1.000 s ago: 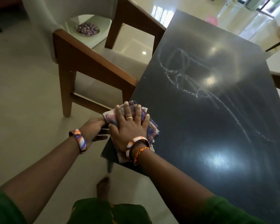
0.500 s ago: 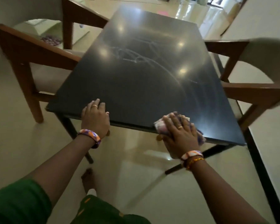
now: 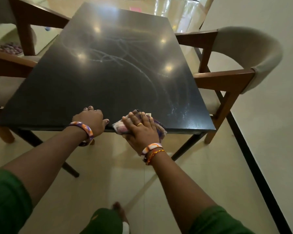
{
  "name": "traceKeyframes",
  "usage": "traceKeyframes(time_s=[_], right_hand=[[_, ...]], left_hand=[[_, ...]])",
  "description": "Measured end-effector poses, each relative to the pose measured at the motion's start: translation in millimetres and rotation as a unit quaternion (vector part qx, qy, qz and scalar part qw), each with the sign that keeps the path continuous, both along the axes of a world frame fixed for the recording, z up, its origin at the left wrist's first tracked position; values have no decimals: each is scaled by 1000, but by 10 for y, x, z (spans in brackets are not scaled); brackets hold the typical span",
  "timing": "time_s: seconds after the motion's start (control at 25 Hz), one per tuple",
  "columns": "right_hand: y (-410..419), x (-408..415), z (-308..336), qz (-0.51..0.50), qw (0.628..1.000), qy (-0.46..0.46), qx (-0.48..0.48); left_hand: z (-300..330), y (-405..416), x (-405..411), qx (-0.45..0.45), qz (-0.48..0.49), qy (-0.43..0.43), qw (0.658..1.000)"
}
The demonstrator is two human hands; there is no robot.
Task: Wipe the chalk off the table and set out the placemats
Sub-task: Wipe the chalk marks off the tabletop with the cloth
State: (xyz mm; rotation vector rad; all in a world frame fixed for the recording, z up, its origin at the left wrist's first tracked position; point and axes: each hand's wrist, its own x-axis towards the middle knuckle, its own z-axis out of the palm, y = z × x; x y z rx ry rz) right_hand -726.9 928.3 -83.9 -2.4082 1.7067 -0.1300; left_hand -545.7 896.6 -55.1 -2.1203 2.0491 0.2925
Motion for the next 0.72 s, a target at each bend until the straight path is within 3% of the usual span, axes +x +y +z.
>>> traceKeyframes(time_s=[0.08,0.16,0.28,0.4,0.56,0.72], right_hand=[[-48,-431,12,-17,1000,4,-8],[-82,-1081,-6,-98,995,4,-20],[-174,-1727,33,-215,975,7,45],[-208,-1298,14,-245,967,70,24],[-95,-115,35,-142,990,2,20],[-233,-341,12,-119,993,-1,-1]], left_hand=[[-27,-14,-7,-15,-10,-20,1000],[-78,-10,12,-24,-14,-31,999],[-47,-52,8,-9,-20,-25,999],[44,-122,-41,8,-38,-18,999],[185,-246,-95,37,-44,-20,998],[209,-294,-120,32,-28,-7,999]])
